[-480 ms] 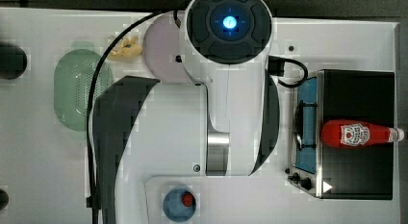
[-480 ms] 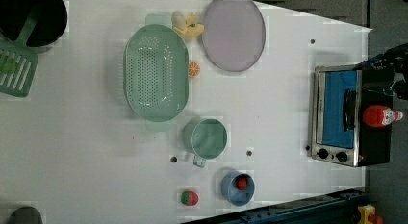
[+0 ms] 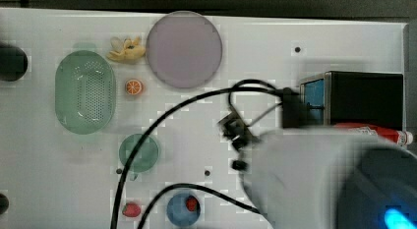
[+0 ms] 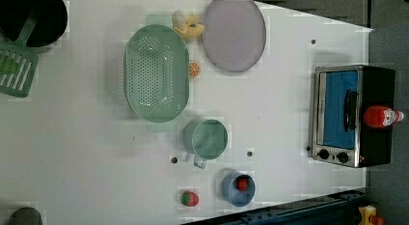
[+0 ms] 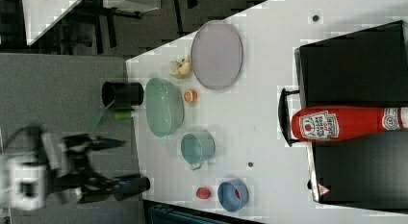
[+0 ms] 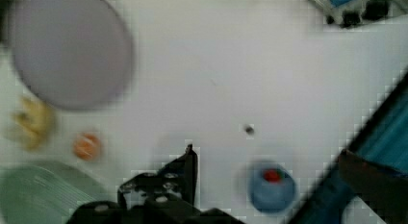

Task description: Pick Ketchup from oven and place it on table.

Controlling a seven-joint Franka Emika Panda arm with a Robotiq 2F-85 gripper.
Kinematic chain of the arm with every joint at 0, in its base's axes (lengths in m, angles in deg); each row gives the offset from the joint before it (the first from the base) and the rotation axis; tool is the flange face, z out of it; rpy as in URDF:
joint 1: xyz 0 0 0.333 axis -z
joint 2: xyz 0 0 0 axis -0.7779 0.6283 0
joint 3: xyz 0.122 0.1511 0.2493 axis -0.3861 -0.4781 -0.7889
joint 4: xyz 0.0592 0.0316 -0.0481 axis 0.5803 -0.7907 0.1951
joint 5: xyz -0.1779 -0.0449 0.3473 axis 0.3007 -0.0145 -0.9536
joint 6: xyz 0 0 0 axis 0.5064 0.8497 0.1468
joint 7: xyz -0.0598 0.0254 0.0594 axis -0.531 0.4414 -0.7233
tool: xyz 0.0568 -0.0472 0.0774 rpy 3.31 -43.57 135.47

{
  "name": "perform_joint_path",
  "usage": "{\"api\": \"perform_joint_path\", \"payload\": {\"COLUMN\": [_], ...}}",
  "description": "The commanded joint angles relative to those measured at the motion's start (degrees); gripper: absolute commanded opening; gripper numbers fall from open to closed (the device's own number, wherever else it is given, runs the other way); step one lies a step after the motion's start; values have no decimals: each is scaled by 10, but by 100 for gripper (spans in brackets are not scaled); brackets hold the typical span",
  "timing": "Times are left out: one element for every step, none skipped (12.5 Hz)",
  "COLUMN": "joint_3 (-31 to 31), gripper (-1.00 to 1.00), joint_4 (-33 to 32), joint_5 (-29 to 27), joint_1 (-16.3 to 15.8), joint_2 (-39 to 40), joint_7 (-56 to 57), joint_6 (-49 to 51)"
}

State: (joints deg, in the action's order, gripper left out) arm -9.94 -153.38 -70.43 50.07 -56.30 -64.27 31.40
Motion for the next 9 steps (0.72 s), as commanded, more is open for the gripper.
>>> {"api": "perform_joint_path", "payload": {"joint_3": [78,97,122,141,178,200,215,242,259], "gripper": [100,100,100,100,100,100,100,100,100], "joint_4": [-28,-28,-28,-28,-28,-28,-28,-27,-27], "joint_5": [13,13,13,13,13,13,13,13,13], "joint_1": [22,23,24,25,26,26,27,28,28], "joint_2": [75,86,100,110,133,147,158,180,197], "joint_7": [29,29,29,30,30,30,30,30,30], "joint_6": [-36,-46,-68,-91,-144,-172,-187,-209,-223]}}
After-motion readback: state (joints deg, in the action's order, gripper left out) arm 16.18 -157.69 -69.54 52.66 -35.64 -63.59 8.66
